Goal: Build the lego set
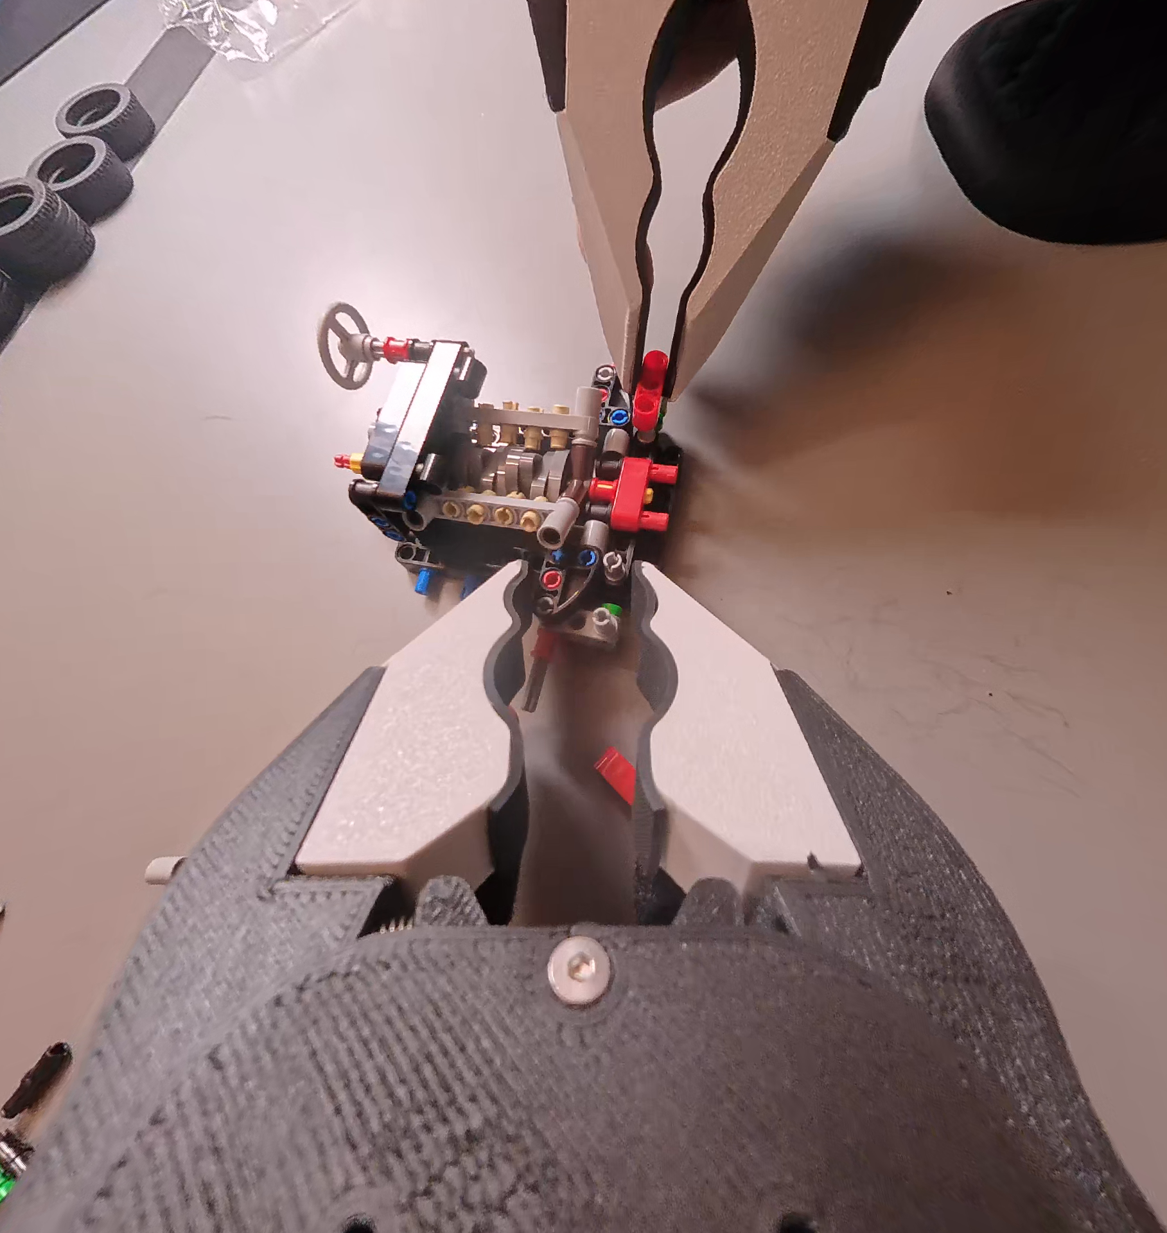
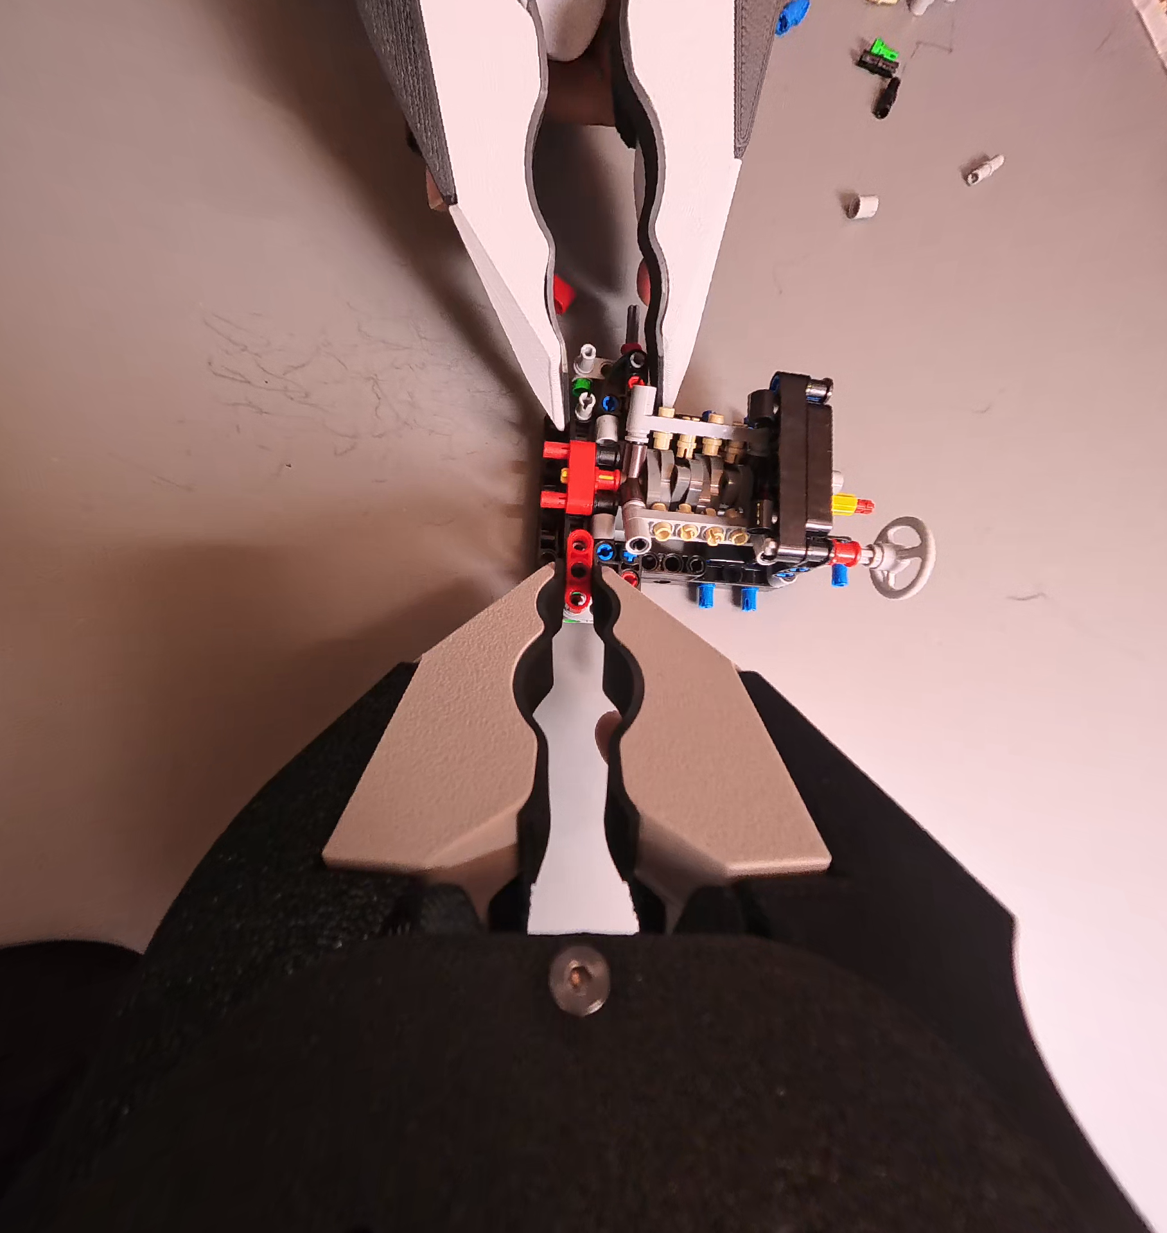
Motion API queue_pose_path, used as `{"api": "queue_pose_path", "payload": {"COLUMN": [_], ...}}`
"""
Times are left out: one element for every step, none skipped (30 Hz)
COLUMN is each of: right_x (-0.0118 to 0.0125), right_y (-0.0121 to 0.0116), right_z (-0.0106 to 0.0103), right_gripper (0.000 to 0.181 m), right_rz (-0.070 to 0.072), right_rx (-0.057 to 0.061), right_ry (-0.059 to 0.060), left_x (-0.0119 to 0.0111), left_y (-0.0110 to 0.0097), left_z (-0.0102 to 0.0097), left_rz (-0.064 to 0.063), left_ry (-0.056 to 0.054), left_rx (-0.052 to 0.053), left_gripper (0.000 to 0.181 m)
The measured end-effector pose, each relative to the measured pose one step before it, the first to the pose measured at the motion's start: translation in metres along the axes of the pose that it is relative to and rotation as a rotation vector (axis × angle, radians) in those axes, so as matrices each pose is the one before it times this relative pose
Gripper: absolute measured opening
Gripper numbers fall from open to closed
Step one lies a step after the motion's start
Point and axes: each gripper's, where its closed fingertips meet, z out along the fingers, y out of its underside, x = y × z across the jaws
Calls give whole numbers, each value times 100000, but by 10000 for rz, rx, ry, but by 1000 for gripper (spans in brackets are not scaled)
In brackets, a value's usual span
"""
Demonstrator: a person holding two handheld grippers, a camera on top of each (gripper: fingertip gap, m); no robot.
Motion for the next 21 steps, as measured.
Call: {"api": "queue_pose_path", "payload": {"right_x": [9,7,4,-5,3,17,21,17,14,51,66,6,14,15,12,2,6,5,13,16,14], "right_y": [12,-4,2,-4,5,2,10,14,-3,10,32,-11,-2,-10,-26,7,6,-17,11,3,-9], "right_z": [10,8,3,-4,4,-3,-6,-8,-7,14,9,-8,-16,-22,-24,-22,-18,-20,4,21,16], "right_gripper": [6,6,6,6,6,6,6,6,6,7,8,8,8,8,8,8,8,8,9,9,9], "right_rz": [8,9,1,2,8,12,6,5,9,7,-12,-12,-10,-8,-13,-18,-25,-27,-20,-11,-2], "right_rx": [19,22,18,15,12,9,0,-3,-3,-11,-22,4,5,3,6,-8,-14,1,-9,0,7], "right_ry": [-7,-4,1,0,-1,1,6,3,4,23,45,7,13,19,19,21,23,24,22,19,16], "left_x": [-1,3,-7,-1,-12,-3,-7,-2,5,-2,15,6,10,10,21,9,4,7,-1,-4,4], "left_y": [4,2,7,-10,-7,-10,-5,-3,2,-2,-7,16,14,23,28,24,18,11,-9,-5,-12], "left_z": [4,6,0,11,15,16,18,8,9,16,10,-1,4,1,8,13,-10,7,-5,9,1], "left_rz": [9,10,16,6,-15,-19,-4,29,31,16,20,27,20,4,0,10,10,3,0,4,6], "left_ry": [-2,-13,-23,-28,-28,-23,-14,-8,-7,-4,0,1,5,8,8,0,-2,1,0,-1,-3], "left_rx": [6,3,2,10,22,24,18,6,-1,0,9,7,6,1,-12,-13,-14,-6,1,-3,-4], "left_gripper": [27,28,28,28,28,28,28,28,28,28,27,27,27,27,27,27,27,27,27,27,27]}}
